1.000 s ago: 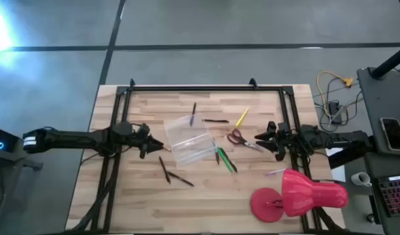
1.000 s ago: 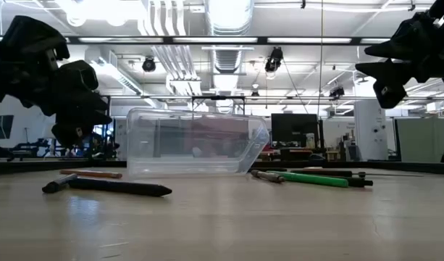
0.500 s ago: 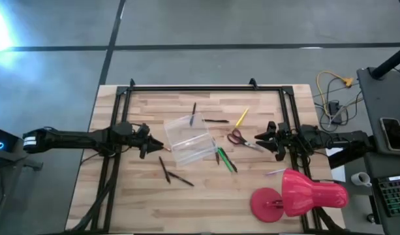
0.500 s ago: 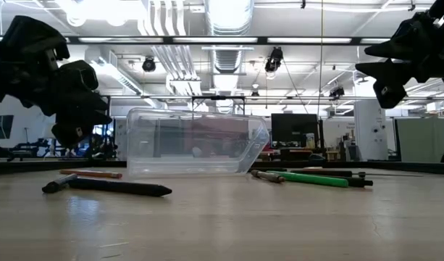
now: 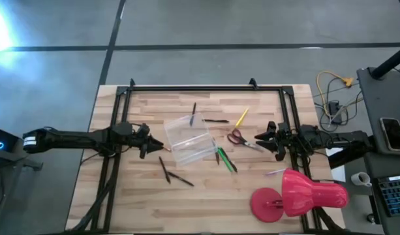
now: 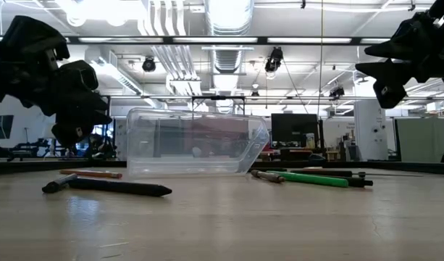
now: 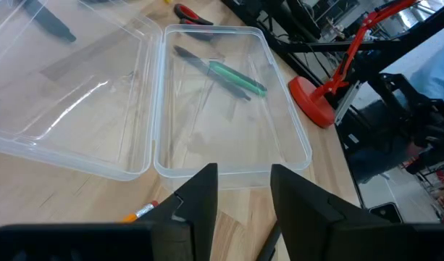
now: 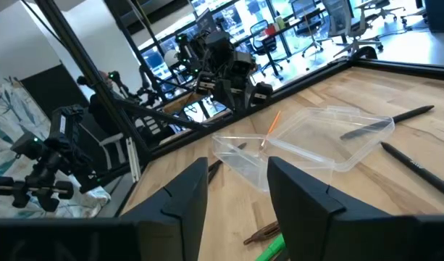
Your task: Pick & place school supplies into a supply box
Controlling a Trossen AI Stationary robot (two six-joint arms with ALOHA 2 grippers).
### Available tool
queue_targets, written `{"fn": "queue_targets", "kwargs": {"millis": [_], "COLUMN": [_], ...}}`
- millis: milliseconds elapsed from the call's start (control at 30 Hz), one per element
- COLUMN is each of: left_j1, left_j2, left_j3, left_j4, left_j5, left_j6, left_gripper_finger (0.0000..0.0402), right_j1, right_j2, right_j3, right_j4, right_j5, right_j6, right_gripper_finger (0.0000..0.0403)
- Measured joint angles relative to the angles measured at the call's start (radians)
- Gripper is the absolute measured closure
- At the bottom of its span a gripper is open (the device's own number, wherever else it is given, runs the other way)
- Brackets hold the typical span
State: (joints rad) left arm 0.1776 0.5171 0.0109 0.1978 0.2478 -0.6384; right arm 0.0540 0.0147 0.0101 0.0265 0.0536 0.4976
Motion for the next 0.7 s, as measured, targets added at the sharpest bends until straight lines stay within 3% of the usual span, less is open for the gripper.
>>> {"fn": "queue_targets", "kwargs": {"millis": [200,333,400,567,633,700], "left_j1": [0.0,0.0,0.0,0.0,0.0,0.0], "left_j2": [0.0,0.0,0.0,0.0,0.0,0.0], "left_j3": [0.0,0.0,0.0,0.0,0.0,0.0], "left_j4": [0.0,0.0,0.0,0.0,0.0,0.0], "left_j5": [0.0,0.0,0.0,0.0,0.0,0.0], "left_j6": [0.0,0.0,0.0,0.0,0.0,0.0], "left_gripper_finger": [0.0288,0.0288,0.0288,0.0288,0.0288,0.0288], "right_j1": [0.0,-0.003,-0.003,-0.002,-0.002,-0.002], "right_j2": [0.0,0.051,0.114,0.309,0.387,0.465], "right_j3": [0.0,0.001,0.001,0.059,0.104,0.163], "right_j4": [0.046,0.086,0.069,-0.135,-0.221,-0.267], "right_j5": [-0.023,0.092,0.087,-0.114,-0.1,-0.017], "right_j6": [0.092,0.196,0.158,0.198,0.207,0.181], "right_gripper_finger": [0.0266,0.0266,0.0266,0.0266,0.0266,0.0266]}}
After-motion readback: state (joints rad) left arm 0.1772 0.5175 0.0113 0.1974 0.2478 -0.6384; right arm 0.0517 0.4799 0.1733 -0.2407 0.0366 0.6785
